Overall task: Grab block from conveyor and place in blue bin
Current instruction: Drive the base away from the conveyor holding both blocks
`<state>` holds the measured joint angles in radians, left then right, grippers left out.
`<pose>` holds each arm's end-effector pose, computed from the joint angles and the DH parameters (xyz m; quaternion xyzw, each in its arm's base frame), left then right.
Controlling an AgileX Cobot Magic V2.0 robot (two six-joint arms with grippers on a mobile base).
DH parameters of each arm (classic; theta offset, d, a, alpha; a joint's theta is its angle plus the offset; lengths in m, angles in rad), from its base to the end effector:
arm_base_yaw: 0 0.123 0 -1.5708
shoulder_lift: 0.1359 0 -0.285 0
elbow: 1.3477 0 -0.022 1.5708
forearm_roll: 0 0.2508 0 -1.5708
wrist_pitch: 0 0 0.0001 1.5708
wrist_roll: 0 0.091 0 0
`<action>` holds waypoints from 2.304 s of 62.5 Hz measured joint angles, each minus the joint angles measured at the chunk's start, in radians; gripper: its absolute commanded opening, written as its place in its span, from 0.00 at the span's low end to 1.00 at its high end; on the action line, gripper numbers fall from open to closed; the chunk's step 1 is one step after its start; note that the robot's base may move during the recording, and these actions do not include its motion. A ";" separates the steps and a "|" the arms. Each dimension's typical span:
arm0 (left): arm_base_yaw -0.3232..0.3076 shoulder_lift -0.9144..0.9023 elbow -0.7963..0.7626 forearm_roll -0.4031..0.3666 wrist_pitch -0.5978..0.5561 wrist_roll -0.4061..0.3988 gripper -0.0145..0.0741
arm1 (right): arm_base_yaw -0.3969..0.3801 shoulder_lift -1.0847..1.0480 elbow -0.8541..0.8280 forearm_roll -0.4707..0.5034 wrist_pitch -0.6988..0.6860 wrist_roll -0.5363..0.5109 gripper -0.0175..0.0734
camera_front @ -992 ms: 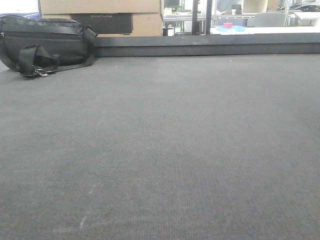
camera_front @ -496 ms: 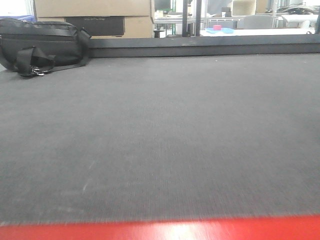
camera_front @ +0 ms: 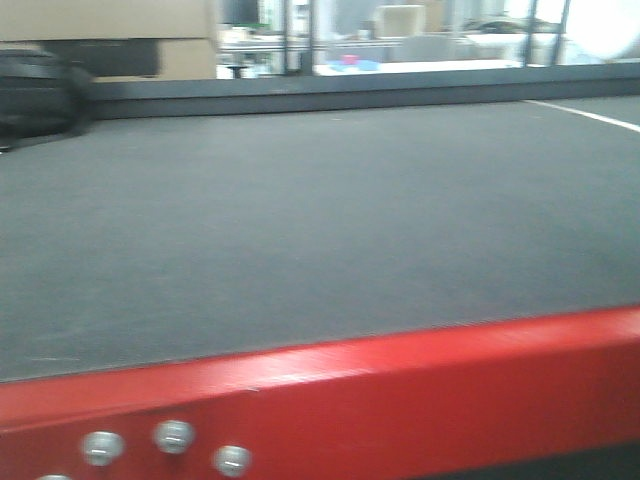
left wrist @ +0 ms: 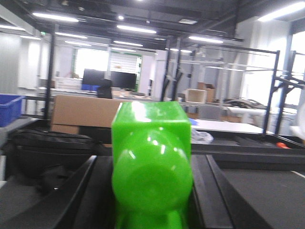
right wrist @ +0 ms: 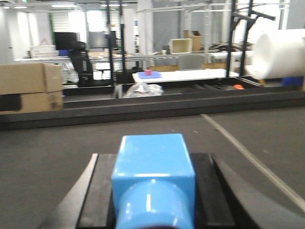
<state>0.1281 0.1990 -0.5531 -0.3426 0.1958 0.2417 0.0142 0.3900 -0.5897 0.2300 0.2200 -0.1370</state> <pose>0.0365 -0.0013 0.3666 -0.0422 0.6096 -0.0068 0.7916 0.0784 0.0057 0.3646 0.0068 0.6810 0.0542 0.7302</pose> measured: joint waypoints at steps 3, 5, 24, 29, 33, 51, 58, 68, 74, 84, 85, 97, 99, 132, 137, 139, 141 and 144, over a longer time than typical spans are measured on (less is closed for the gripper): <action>0.000 0.000 0.000 0.000 0.000 0.000 0.04 | 0.000 0.000 0.000 0.000 0.000 0.000 0.02; 0.000 0.000 0.000 0.000 0.000 0.000 0.04 | 0.000 0.000 0.000 0.000 0.000 0.000 0.02; 0.000 0.000 0.000 0.000 0.000 0.000 0.04 | 0.000 0.000 0.000 0.000 0.000 0.000 0.02; 0.000 0.000 0.000 0.000 0.000 0.000 0.04 | 0.000 0.000 0.000 0.000 0.000 0.000 0.02; 0.000 0.000 0.000 0.000 0.000 0.000 0.04 | 0.000 0.000 0.000 0.000 0.000 0.000 0.02; 0.000 0.000 0.000 0.000 0.000 0.000 0.04 | 0.000 0.000 0.000 0.000 0.000 0.000 0.02; 0.000 0.000 0.000 0.000 0.000 0.000 0.04 | 0.000 0.000 0.000 0.000 0.000 0.000 0.02; 0.000 0.000 0.000 0.000 0.000 0.000 0.04 | 0.000 0.000 0.000 0.000 0.000 0.000 0.02; 0.000 0.000 0.000 0.000 0.000 0.000 0.04 | 0.000 0.000 0.000 0.000 0.000 0.000 0.02; 0.000 0.000 0.000 0.000 0.000 0.000 0.04 | 0.000 0.000 0.000 0.000 0.000 0.000 0.02; 0.000 0.000 0.000 0.000 0.000 0.000 0.04 | 0.000 0.000 0.000 0.000 0.000 0.000 0.02; 0.000 0.000 0.000 0.000 0.000 0.000 0.04 | 0.000 0.000 0.000 0.000 0.000 0.000 0.02; 0.000 0.000 0.000 0.000 0.000 0.000 0.04 | 0.000 0.000 0.000 0.000 0.000 0.000 0.02; 0.000 0.000 0.000 0.000 0.000 0.000 0.04 | 0.000 0.000 0.000 0.000 0.000 0.000 0.02; 0.000 0.000 0.000 0.000 0.000 0.000 0.04 | 0.000 0.000 0.002 0.000 0.000 0.000 0.02; 0.000 0.000 0.000 0.000 0.000 0.000 0.04 | 0.000 -0.002 0.002 0.000 0.000 0.000 0.02; 0.000 0.000 0.000 0.000 0.000 0.000 0.04 | 0.000 -0.002 0.002 0.000 0.000 0.000 0.02; 0.000 0.000 0.000 0.000 0.000 0.000 0.04 | 0.000 -0.002 0.002 0.000 0.000 0.000 0.02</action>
<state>0.1281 0.1990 -0.5531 -0.3426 0.1958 0.2417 0.0142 0.3878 -0.5874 0.2300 0.2200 -0.1370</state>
